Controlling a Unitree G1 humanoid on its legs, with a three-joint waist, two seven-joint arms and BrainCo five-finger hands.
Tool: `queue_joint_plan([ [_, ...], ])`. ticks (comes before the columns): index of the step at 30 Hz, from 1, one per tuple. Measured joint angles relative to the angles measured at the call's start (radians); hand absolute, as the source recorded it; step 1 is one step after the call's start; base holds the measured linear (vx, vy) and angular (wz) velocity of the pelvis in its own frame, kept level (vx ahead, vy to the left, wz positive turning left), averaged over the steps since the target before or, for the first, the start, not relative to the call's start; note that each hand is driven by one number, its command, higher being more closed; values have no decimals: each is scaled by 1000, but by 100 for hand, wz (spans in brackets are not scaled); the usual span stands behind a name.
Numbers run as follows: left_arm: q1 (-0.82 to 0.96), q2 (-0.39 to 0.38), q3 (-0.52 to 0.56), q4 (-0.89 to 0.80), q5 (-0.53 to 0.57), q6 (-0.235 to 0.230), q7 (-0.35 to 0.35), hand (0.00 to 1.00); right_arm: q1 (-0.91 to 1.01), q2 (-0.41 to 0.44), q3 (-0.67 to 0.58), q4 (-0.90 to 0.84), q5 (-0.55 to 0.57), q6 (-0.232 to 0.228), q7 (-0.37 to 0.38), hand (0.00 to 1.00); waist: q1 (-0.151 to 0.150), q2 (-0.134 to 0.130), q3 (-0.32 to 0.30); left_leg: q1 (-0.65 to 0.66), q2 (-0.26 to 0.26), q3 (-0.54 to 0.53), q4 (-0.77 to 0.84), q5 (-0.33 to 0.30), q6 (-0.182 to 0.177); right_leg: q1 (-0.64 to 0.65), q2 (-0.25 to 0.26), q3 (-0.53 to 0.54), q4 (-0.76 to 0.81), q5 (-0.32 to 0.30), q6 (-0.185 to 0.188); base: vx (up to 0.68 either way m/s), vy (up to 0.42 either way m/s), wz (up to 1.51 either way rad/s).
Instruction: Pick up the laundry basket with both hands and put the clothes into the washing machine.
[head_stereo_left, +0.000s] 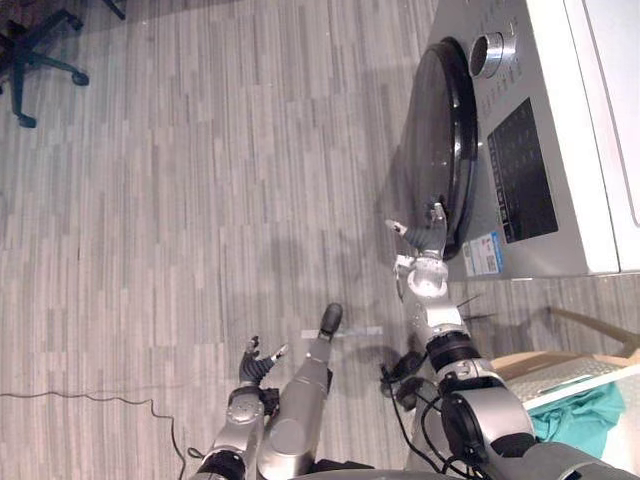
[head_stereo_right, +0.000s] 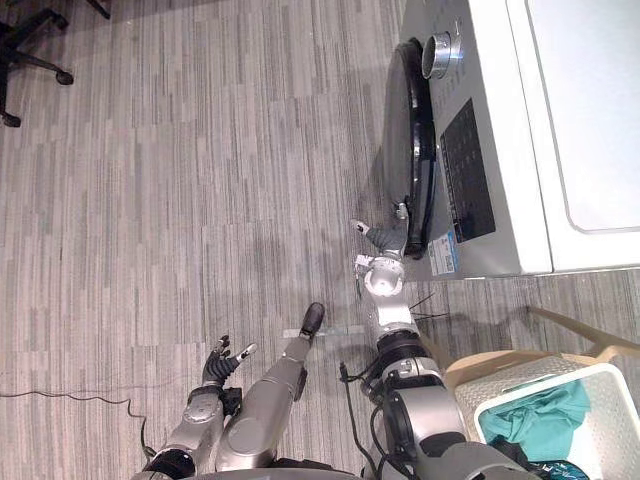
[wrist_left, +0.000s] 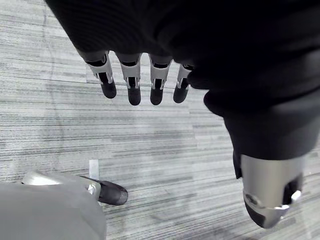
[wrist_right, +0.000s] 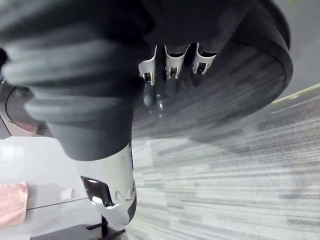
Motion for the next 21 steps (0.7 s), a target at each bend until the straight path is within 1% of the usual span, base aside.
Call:
queue_joint_plan([
  [3,-3,1,-2,0,0,0,0,0,117,8,24,-161,-24,-15,0,0,-2,-5,2,1,0,2,-2,0,0,1,0,1,-1,0,0,-31,-38,0],
  [5,-2,4,-2,2,1,2,0,0,206,8,44,-267,-58,-33,3,0,-9,-17,0,9,1,7,-6,0,0,2,0,10,0,0,0,-47,-54,-9],
  [6,-1,5,-2,2,1,2,0,0,228,9,46,-290,-64,-35,4,0,-13,-22,0,14,1,11,-9,0,0,2,1,13,0,0,0,-38,-47,-14],
  [7,0,7,-2,3,2,3,0,0,260,11,56,-324,-78,-36,5,0,-18,-30,-2,22,3,17,-17,0,0,3,2,20,0,0,0,-22,-40,-13],
  [8,5,15,-3,3,4,3,0,0,302,14,65,-361,-90,-38,6,0,-30,-43,-5,32,4,25,-27,0,0,7,3,23,-2,0,0,-23,-47,-15],
  [9,9,26,-4,7,5,3,-1,0,339,16,67,-380,-102,-41,7,0,-45,-61,-15,35,8,28,-30,0,0,8,7,26,-9,2,2,-16,-50,-11],
  [10,10,31,-4,10,7,3,-1,0,356,16,69,-387,-108,-41,10,0,-52,-68,-19,37,10,28,-32,0,0,11,11,27,-15,3,2,-1,-65,-11],
  [11,10,39,-7,22,12,4,-2,0,393,14,75,-402,-123,-44,24,0,-58,-83,-28,43,14,30,-36,0,0,17,16,27,-24,6,2,12,-62,-11],
  [13,10,45,-9,23,16,4,-3,0,438,22,87,-414,-148,-50,33,0,-58,-104,-42,44,18,32,-36,-1,0,19,24,32,-32,7,1,22,-64,-7],
  [15,10,46,-11,24,20,3,-4,0,450,28,89,-433,-160,-53,38,0,-58,-110,-45,46,19,33,-36,0,0,21,26,32,-35,7,0,10,-62,-2],
  [21,10,54,-29,33,21,3,-17,0,437,27,107,-433,-156,-59,50,0,-58,-111,-46,63,23,54,-37,-1,-1,32,33,49,-52,22,0,-35,-25,-9],
])
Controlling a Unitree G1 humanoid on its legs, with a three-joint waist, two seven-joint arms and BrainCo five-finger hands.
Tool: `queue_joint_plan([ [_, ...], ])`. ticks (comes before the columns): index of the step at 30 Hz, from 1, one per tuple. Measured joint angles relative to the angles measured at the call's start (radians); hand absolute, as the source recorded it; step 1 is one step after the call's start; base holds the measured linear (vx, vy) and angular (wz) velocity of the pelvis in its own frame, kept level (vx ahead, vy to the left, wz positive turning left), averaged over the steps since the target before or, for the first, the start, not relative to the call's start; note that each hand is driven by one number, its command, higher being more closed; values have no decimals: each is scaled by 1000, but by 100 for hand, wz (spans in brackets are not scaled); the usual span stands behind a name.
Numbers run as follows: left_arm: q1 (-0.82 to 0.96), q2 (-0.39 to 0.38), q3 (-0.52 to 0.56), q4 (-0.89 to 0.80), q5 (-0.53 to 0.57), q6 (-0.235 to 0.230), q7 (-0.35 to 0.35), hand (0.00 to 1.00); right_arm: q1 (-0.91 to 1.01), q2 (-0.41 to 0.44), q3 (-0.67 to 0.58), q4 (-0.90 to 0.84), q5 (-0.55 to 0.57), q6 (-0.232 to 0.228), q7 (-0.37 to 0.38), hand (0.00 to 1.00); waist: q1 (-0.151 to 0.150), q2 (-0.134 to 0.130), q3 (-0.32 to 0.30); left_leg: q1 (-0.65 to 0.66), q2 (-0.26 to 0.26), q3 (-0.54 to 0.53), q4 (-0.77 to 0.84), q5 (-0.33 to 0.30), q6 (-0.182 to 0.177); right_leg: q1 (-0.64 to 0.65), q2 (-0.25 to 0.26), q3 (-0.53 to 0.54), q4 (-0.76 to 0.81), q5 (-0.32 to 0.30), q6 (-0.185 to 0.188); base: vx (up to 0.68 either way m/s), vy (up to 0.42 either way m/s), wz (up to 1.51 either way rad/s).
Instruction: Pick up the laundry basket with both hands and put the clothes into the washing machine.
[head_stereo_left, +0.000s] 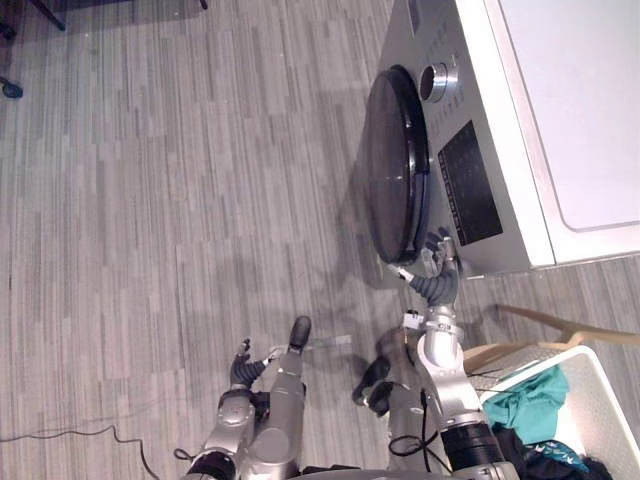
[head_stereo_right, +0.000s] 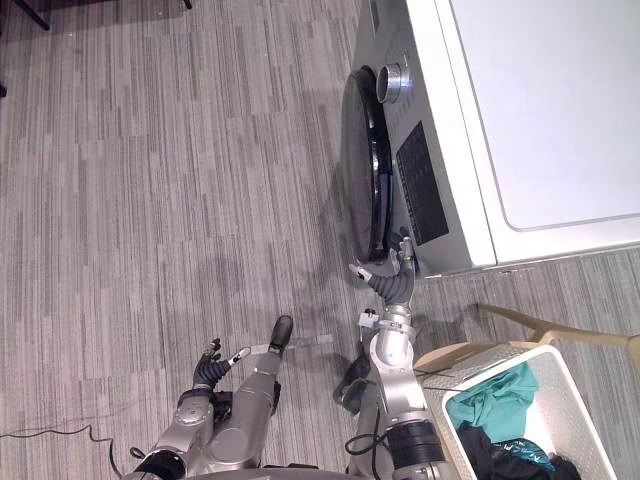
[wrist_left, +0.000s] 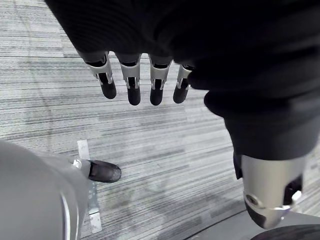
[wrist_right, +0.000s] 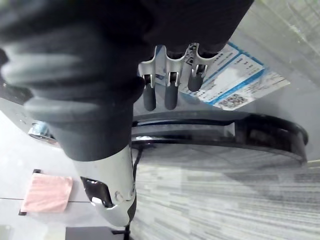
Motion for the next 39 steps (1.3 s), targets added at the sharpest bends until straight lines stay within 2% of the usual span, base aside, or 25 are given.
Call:
queue_joint_plan([
  [2,0,5,-2,2,0,0,-6,0,-46,-2,0,82,11,-5,3,0,0,-2,-1,-2,2,-1,-1,0,0,0,4,1,-8,8,1,-52,-18,-5],
  [5,0,9,-3,5,0,-2,-6,0,-228,0,-20,297,74,4,3,0,6,-2,-1,-12,3,-5,1,0,0,-5,6,-2,-10,14,-1,-50,-17,2],
  [8,-3,12,0,-6,-3,-5,-6,0,-370,-14,-60,389,137,7,-3,0,22,1,0,-40,2,-19,2,5,-6,-31,4,-8,1,14,-1,-40,-38,11],
  [9,-4,12,1,-11,-4,-6,-6,0,-407,-12,-105,421,169,7,-38,0,29,2,1,-49,2,-28,2,8,-10,-34,4,-20,4,14,-2,-18,-54,19],
  [11,-5,14,1,-13,-9,-6,-6,0,-445,-45,-133,474,209,3,-40,0,33,7,4,-54,-4,-41,6,10,-9,-35,-5,-32,18,9,-2,-23,-48,21],
  [13,-11,12,-1,-16,-14,-10,-6,0,-551,-93,-137,547,273,10,-23,0,44,42,24,-64,-9,-60,8,11,-14,-41,-11,-41,29,2,1,-62,-33,17],
  [14,-12,13,0,-23,-18,-11,-6,0,-578,-104,-137,559,286,10,-21,0,52,49,28,-71,-8,-63,8,14,-18,-50,-12,-42,34,1,0,-82,-49,13],
  [16,-20,15,0,-30,-35,-13,-5,0,-699,-126,-123,594,332,7,-10,0,71,84,47,-97,-3,-88,-1,28,-29,-74,-13,-66,58,-12,-12,-71,-102,23],
  [17,-21,15,0,-31,-38,-13,-5,0,-720,-128,-114,597,341,7,-10,0,79,88,49,-102,-1,-91,-3,32,-33,-80,-14,-70,63,-16,-16,-32,-154,18],
  [19,-27,13,0,-30,-40,-12,-5,0,-771,-125,-29,609,355,7,16,0,113,90,50,-110,7,-99,-3,40,-32,-90,-11,-80,79,-30,-28,11,-147,7],
  [20,-31,10,0,-30,-40,-12,-5,0,-779,-119,-7,615,355,7,26,0,119,90,50,-110,8,-105,-2,42,-35,-89,-9,-83,81,-34,-30,32,-129,11],
  [25,-90,0,-17,-34,-39,-14,-5,0,-886,7,116,658,416,3,96,0,161,98,48,-125,12,-166,1,45,-42,-72,-4,-142,91,-71,-40,43,-151,29],
  [28,-119,-4,-50,-73,-39,-17,-5,0,-987,63,118,694,458,2,113,0,217,114,49,-127,6,-228,1,43,-53,-31,-6,-210,93,-99,-35,32,-130,65],
  [31,-118,-5,-61,-139,-38,-28,-5,0,-1111,70,65,702,476,-4,129,0,257,127,48,-140,-13,-285,1,38,-63,-8,-25,-277,118,-134,-24,30,-124,71],
  [33,-115,-4,-58,-161,-40,-32,-6,0,-1155,40,51,656,482,-11,130,0,274,127,48,-153,-28,-303,0,38,-63,-8,-45,-302,138,-151,-13,37,-94,50],
  [36,-114,-4,-53,-163,-49,-36,-9,0,-1153,9,65,600,503,-16,129,0,276,127,48,-159,-33,-299,0,40,-62,-15,-49,-300,134,-149,-11,38,-38,3],
  [39,-114,-4,-47,-165,-58,-41,-25,0,-1089,-62,118,522,511,-17,131,0,266,125,48,-158,-11,-249,3,41,-60,-24,-18,-261,82,-115,-17,-2,-22,-48],
])
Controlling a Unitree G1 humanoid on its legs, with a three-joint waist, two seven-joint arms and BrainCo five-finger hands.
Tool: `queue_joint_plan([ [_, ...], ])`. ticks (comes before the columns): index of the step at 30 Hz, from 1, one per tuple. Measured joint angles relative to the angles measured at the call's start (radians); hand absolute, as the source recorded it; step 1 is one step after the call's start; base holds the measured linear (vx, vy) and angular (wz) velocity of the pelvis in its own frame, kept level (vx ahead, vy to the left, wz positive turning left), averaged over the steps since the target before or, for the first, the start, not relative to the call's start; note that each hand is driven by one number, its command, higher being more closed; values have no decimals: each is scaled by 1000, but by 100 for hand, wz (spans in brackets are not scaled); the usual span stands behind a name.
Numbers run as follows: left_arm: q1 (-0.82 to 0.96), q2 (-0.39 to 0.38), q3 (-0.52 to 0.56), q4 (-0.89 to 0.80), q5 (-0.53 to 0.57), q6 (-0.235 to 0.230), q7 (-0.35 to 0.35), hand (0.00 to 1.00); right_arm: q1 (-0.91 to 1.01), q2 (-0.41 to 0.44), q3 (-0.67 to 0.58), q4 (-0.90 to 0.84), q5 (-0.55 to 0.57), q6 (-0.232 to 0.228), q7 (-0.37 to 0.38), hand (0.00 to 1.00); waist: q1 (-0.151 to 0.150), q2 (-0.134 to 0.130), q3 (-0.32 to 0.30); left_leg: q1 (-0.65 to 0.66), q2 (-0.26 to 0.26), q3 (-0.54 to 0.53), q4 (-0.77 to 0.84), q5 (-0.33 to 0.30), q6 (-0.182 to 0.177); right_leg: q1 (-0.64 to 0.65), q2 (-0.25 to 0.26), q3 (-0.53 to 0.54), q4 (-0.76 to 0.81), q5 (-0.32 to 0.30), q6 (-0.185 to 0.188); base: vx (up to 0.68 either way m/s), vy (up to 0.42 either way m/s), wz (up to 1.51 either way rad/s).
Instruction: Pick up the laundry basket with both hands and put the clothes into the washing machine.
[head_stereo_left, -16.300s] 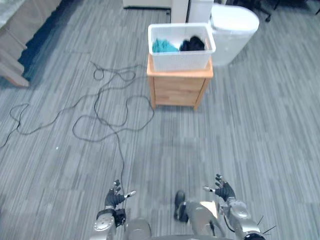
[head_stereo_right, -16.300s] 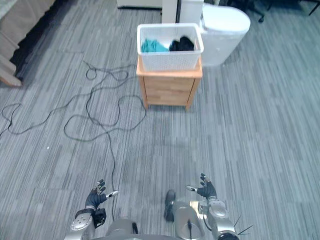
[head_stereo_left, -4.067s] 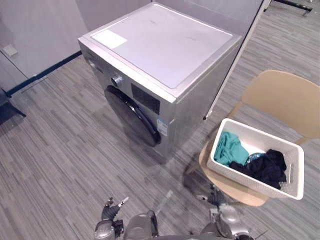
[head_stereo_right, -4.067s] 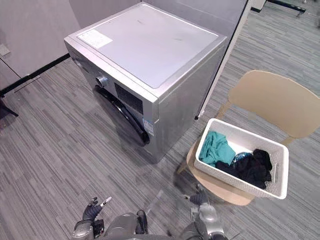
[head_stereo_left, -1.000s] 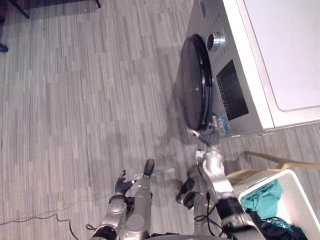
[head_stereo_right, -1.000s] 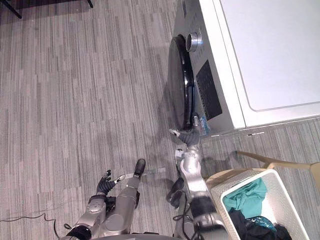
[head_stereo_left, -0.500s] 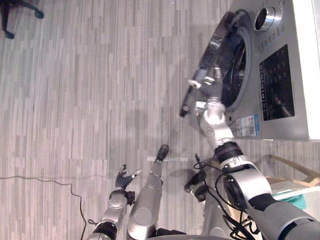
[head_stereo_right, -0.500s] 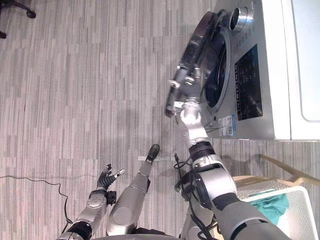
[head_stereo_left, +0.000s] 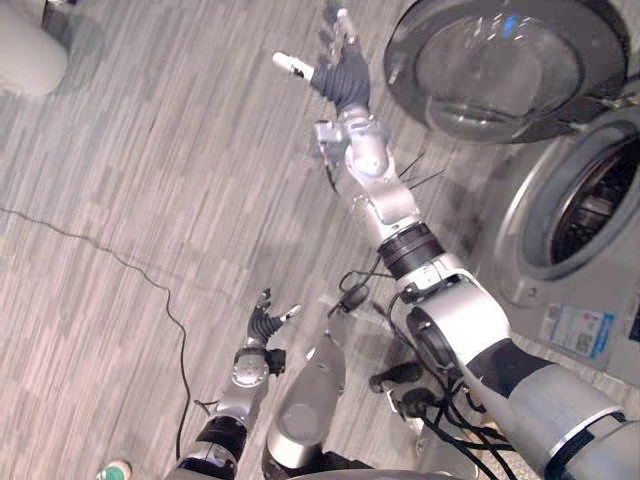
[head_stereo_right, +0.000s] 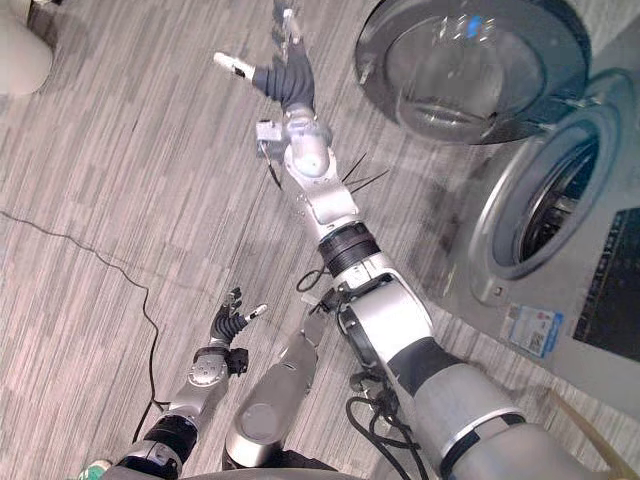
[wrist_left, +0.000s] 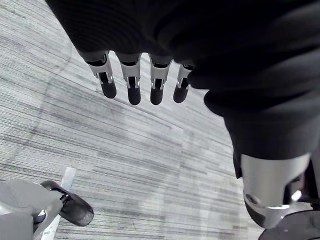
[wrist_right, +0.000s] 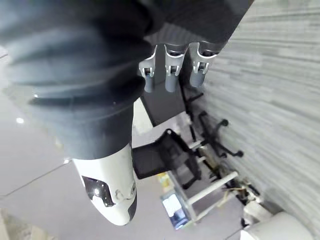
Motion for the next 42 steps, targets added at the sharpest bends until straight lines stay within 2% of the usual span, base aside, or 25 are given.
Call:
queue_joint_plan([
  [2,0,0,0,1,0,0,-1,0,47,-32,52,-31,1,-1,14,0,-12,-2,1,0,25,57,0,1,1,-24,31,61,-40,38,-12,-67,14,-97],
  [6,-7,1,8,3,0,2,-1,0,260,-115,227,-112,-4,0,71,0,-84,-21,10,44,65,185,0,2,4,-43,80,202,-102,106,-28,-111,4,-105],
  [8,-23,-1,-1,-1,1,2,-1,0,387,-167,285,-150,-37,1,110,0,-125,-28,10,60,84,225,-1,2,5,-44,102,240,-128,126,-33,-134,-44,-73],
  [11,-67,0,-18,-23,3,4,0,0,570,-220,329,-192,-96,3,159,0,-165,-34,8,62,96,252,-3,2,5,-64,121,268,-131,132,-41,-101,-52,-39],
  [12,-73,0,-24,-34,3,3,0,0,603,-224,329,-198,-112,3,173,0,-173,-34,8,62,96,255,-3,2,5,-67,121,271,-129,132,-41,-60,-37,-26],
  [13,-91,4,-40,-54,4,4,1,0,680,-236,328,-213,-150,4,197,0,-194,-36,7,64,98,266,-3,2,5,-75,118,282,-119,132,-41,-25,-27,-13],
  [14,-92,4,-40,-62,4,4,1,0,694,-238,328,-217,-158,4,201,0,-199,-37,6,64,100,269,-3,2,5,-77,117,285,-117,132,-41,-16,-31,-15],
  [16,-103,13,-40,-106,10,3,2,0,791,-239,310,-261,-200,3,222,0,-234,-41,4,73,98,284,-4,2,5,-82,113,303,-109,134,-41,-2,-9,-15],
  [17,-106,17,-40,-111,11,3,2,0,811,-240,302,-273,-207,3,229,0,-238,-42,4,78,97,289,-5,2,5,-82,111,308,-106,134,-41,-8,3,-26],
  [20,-119,44,-37,-109,12,4,4,0,900,-251,280,-320,-237,2,269,0,-265,-64,-15,105,98,347,-12,2,6,-98,113,366,-100,139,-39,-25,-2,-52],
  [23,-170,88,-31,-61,13,12,3,0,929,-299,268,-336,-248,0,302,0,-302,-78,-23,125,103,406,-10,-16,31,-108,126,412,-110,155,-28,-56,8,-55],
  [26,-288,173,4,31,21,31,4,0,932,-366,219,-337,-270,1,308,0,-330,-88,-24,123,110,459,-10,-26,45,-122,149,454,-162,205,-23,-70,47,-58],
  [28,-388,281,22,86,34,38,13,0,942,-406,158,-360,-274,1,306,0,-352,-96,-23,119,110,484,-9,-32,54,-137,149,467,-171,226,-21,-59,46,-35],
  [31,-501,398,49,159,63,41,32,0,973,-417,90,-425,-265,-4,306,0,-372,-113,-16,97,109,492,2,-32,54,-153,150,474,-182,241,-20,-54,23,-14],
  [32,-584,474,49,205,102,54,45,0,986,-414,48,-450,-250,-28,305,0,-376,-126,-14,78,109,492,5,-32,55,-168,150,473,-187,251,-22,0,0,0],
  [34,-635,511,50,224,114,63,48,0,993,-412,29,-450,-240,-37,303,0,-378,-137,-9,63,109,492,12,-32,55,-180,150,473,-192,257,-23,-7,6,-2],
  [36,-702,556,50,257,140,71,49,0,994,-395,-7,-450,-238,-39,299,0,-384,-147,-6,34,108,488,15,-30,58,-199,151,469,-205,269,-21,0,0,0],
  [39,-758,620,59,301,153,87,53,0,992,-321,-60,-454,-238,-46,276,0,-404,-172,5,5,107,482,18,-30,59,-213,154,466,-231,292,-24,25,0,-1],
  [42,-813,664,125,321,178,108,54,0,994,-262,-116,-499,-232,-53,238,0,-418,-201,19,-50,115,481,58,-40,73,-221,168,470,-291,339,-27,44,-12,-7],
])
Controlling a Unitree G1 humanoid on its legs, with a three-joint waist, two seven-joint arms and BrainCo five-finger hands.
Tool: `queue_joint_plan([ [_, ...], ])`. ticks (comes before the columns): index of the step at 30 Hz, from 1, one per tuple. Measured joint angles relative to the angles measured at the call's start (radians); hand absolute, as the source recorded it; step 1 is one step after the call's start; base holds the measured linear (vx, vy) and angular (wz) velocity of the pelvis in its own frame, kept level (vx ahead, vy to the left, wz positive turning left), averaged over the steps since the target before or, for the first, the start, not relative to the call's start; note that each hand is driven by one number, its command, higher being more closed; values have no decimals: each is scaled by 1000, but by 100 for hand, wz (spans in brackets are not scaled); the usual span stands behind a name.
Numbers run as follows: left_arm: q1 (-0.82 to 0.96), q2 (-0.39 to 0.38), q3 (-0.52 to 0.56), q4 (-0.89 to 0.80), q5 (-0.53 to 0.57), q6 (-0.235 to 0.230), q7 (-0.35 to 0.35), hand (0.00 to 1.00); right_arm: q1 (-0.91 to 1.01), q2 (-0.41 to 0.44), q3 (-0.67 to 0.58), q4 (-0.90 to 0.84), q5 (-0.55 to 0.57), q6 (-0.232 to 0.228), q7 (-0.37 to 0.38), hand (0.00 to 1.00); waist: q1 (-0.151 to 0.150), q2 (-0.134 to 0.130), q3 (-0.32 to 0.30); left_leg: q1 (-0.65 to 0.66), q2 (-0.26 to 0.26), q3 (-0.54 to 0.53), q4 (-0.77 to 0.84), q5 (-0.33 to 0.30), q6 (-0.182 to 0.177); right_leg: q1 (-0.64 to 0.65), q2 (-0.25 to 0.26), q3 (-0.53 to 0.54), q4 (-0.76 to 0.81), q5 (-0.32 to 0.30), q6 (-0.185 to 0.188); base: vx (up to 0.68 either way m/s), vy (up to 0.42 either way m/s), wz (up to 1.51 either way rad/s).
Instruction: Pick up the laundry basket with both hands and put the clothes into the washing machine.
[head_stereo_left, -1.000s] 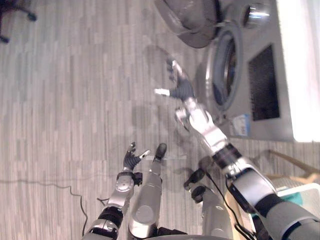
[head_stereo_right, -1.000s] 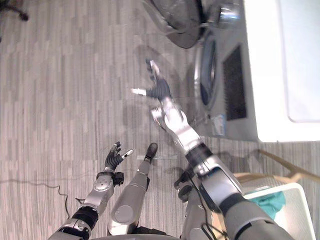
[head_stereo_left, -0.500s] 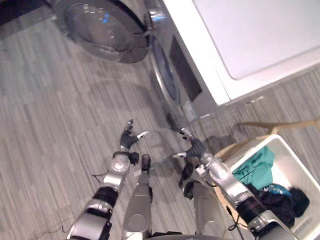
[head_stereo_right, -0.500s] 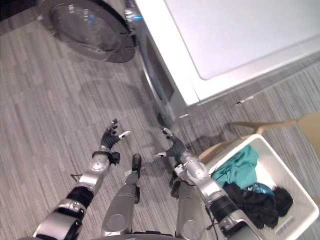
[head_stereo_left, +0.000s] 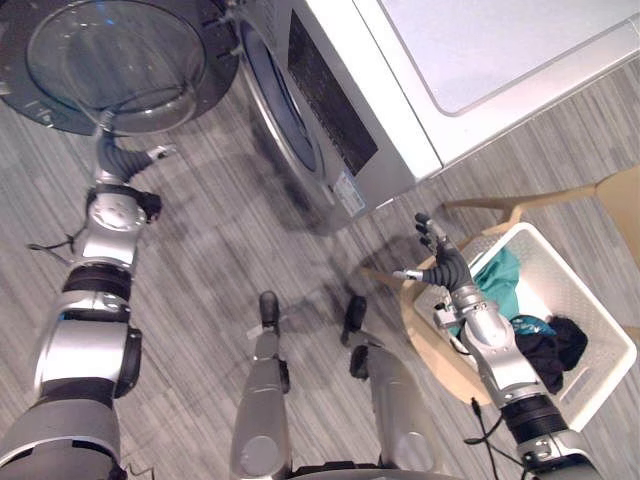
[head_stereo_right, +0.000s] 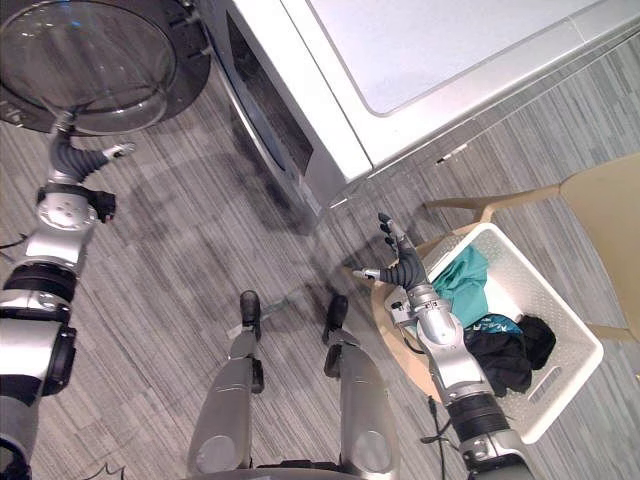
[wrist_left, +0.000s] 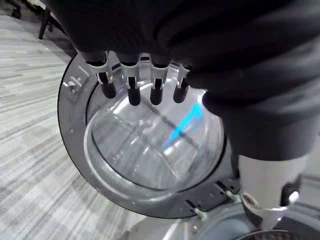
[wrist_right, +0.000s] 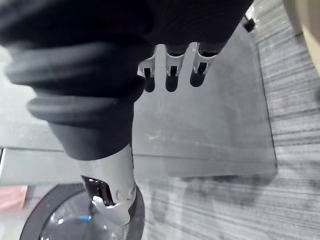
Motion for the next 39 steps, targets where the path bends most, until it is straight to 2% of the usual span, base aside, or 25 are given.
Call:
queue_joint_plan([
  [2,-24,4,47,1,0,12,0,0,6,23,-27,-47,9,-11,-13,0,-3,-13,7,-33,7,4,36,-14,7,5,8,5,-55,36,5,31,7,-17],
  [5,-52,0,121,-2,0,23,-3,0,52,56,-56,-165,36,-24,-29,0,6,-24,18,-88,30,18,146,-86,6,25,31,23,-128,86,10,12,33,-27],
  [7,-67,-15,205,-49,0,36,-2,0,129,77,-78,-250,51,-30,-30,0,25,-24,19,-152,63,19,269,-153,5,32,57,36,-168,106,22,-10,17,-31],
  [10,-74,-40,273,-95,10,41,28,0,207,97,-105,-306,66,-33,-31,0,47,-22,21,-204,99,14,370,-207,1,35,86,38,-190,110,29,0,-2,-26],
  [13,-75,-43,319,-123,30,46,55,0,227,109,-110,-323,73,-36,-32,0,51,-24,31,-236,130,12,439,-244,-1,34,108,37,-193,111,32,16,-12,-26],
  [15,-76,-42,357,-149,31,51,80,0,241,118,-110,-358,74,-45,-34,0,75,-23,34,-271,169,23,500,-277,-3,18,119,3,-194,116,49,27,-19,-47],
  [20,-89,-18,434,-158,40,71,100,0,242,137,-106,-373,74,-54,-36,0,98,-24,49,-275,224,44,552,-307,-14,21,154,7,-191,134,43,62,-43,-29],
  [23,-86,-12,506,-157,41,89,98,0,242,137,-106,-373,75,-55,-38,0,101,-24,49,-258,240,66,551,-307,-14,23,161,14,-187,135,42,64,-54,-20],
  [27,-37,-24,510,-169,65,106,95,0,240,138,-106,-374,78,-55,-34,0,96,-24,49,-206,245,94,530,-307,-14,48,161,33,-187,133,43,46,-39,-12],
  [28,10,-45,506,-202,65,102,96,0,235,140,-106,-373,77,-54,-34,0,98,-24,49,-190,244,109,513,-306,-15,50,156,34,-186,118,52,27,-26,-13],
  [29,44,-62,499,-227,65,99,96,0,233,142,-106,-373,77,-54,-35,0,98,-24,50,-178,242,118,505,-305,-16,51,152,32,-182,114,45,40,-19,-14],
  [32,262,-176,423,-336,40,69,96,0,204,143,-105,-342,61,-54,-52,0,96,-24,50,-101,212,153,445,-281,-23,58,119,17,-131,92,5,71,-12,-1],
  [33,369,-237,398,-398,27,53,95,0,191,142,-105,-316,43,-54,-67,0,98,-24,50,-63,205,173,425,-278,-23,54,101,2,-84,61,-13,76,7,-18],
  [34,488,-302,379,-456,20,34,93,0,177,141,-105,-287,19,-53,-74,0,101,-23,50,-20,201,205,409,-278,-23,44,47,-86,-19,-17,-50,83,21,-34],
  [36,665,-381,371,-517,19,13,72,0,152,134,-103,-250,-30,-52,-74,0,107,-25,49,36,204,263,403,-282,-25,69,-38,-252,63,-70,-77,140,33,-55],
  [37,713,-402,371,-518,19,9,64,0,146,128,-101,-241,-50,-51,-76,0,110,-25,49,57,204,281,405,-290,-33,75,-55,-286,81,-60,-91,207,-10,-101],
  [38,819,-447,372,-513,17,9,42,0,117,105,-76,-208,-95,-46,-87,0,123,-25,49,118,227,332,406,-317,-51,82,-42,-287,108,-57,-97,144,-43,-98],
  [39,849,-469,370,-504,12,9,26,0,111,93,-67,-197,-115,-41,-89,0,130,-25,49,143,235,354,404,-319,-54,91,-33,-285,106,-56,-99,134,-55,-113],
])
